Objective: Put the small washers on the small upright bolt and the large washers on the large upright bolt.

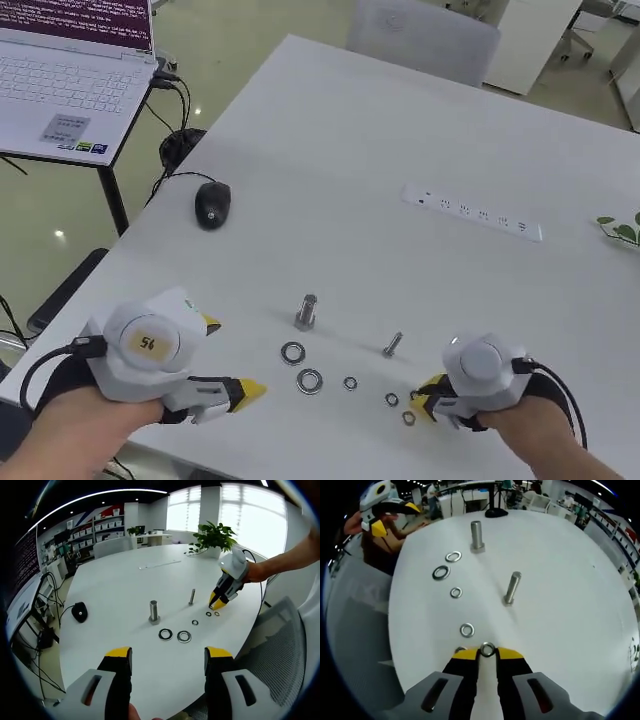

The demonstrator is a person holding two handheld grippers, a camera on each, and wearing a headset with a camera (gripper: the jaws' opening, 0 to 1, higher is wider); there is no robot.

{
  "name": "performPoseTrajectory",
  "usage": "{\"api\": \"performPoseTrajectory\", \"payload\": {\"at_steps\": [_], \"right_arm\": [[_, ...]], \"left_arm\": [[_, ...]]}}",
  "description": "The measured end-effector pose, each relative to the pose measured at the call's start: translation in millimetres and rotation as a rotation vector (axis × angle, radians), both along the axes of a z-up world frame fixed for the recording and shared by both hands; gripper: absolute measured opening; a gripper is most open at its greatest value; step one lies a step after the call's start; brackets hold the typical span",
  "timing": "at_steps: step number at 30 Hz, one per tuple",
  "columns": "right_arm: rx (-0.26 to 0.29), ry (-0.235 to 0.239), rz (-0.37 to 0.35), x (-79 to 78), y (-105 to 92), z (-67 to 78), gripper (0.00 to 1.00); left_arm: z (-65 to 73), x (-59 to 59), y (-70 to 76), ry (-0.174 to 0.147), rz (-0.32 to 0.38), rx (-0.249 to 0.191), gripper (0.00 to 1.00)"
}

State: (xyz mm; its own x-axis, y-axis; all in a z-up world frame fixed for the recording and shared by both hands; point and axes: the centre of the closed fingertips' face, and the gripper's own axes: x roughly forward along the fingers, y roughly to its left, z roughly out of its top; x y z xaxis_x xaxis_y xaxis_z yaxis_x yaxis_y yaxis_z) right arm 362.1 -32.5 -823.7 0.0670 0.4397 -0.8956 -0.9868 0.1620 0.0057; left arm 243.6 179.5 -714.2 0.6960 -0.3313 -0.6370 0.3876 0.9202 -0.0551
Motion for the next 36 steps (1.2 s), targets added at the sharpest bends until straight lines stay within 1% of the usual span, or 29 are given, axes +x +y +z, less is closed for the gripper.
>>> {"api": "performPoseTrajectory", "payload": {"at_steps": [1, 2, 6, 7, 8, 9, 16, 20, 23, 28, 30, 34, 36], "right_arm": [[-0.014, -0.015, 0.054, 1.8, -0.6, -0.4, 0.14], [-0.017, -0.016, 0.078, 1.4, -0.2, -0.6, 0.14], [-0.041, 0.013, 0.081, 1.3, 0.7, -0.8, 0.15], [-0.05, 0.014, 0.084, 1.1, 0.8, -0.8, 0.15], [-0.066, 0.001, 0.12, 0.3, 0.1, -0.9, 0.15], [-0.074, -0.006, 0.134, -0.2, 0.1, -0.9, 0.15], [-0.092, -0.005, 0.133, 2.3, -0.3, -1.4, 0.17], [-0.1, -0.017, 0.146, 0.6, -0.3, -1.8, 0.17], [-0.091, -0.018, 0.138, 0.2, 0.5, -1.0, 0.15], [-0.087, -0.019, 0.136, 0.8, 0.2, -1.0, 0.14], [-0.079, -0.015, 0.113, 1.0, 0.3, -0.6, 0.14], [-0.034, -0.007, 0.058, 2.6, -0.4, 0.0, 0.13], [-0.009, 0.004, 0.017, 2.9, 0.2, 0.2, 0.13]], "left_arm": [[-0.1, -0.1, -0.2, 0.0, 0.0, -0.001, 0.58], [-0.5, -0.5, -0.3, 0.002, -0.001, 0.001, 0.58], [-1.6, -1.5, 1.1, 0.004, 0.0, 0.004, 0.57], [-1.7, -1.6, 1.3, 0.005, 0.0, 0.005, 0.57], [-1.5, -1.6, 1.4, 0.005, 0.001, 0.005, 0.57], [-1.4, -1.5, 1.3, 0.005, 0.001, 0.006, 0.57], [-0.9, -0.4, 0.4, 0.004, -0.005, 0.015, 0.57], [-2.2, 0.5, -1.2, 0.006, -0.009, 0.014, 0.57], [-2.4, 2.5, -4.5, 0.004, -0.015, 0.011, 0.57], [-0.5, 5.9, -11.1, -0.002, -0.029, 0.008, 0.57], [0.9, 6.4, -12.6, -0.004, -0.033, 0.009, 0.57], [0.9, 5.8, -11.9, -0.004, -0.033, 0.009, 0.57], [0.5, 4.4, -10.0, -0.002, -0.031, 0.01, 0.57]]}}
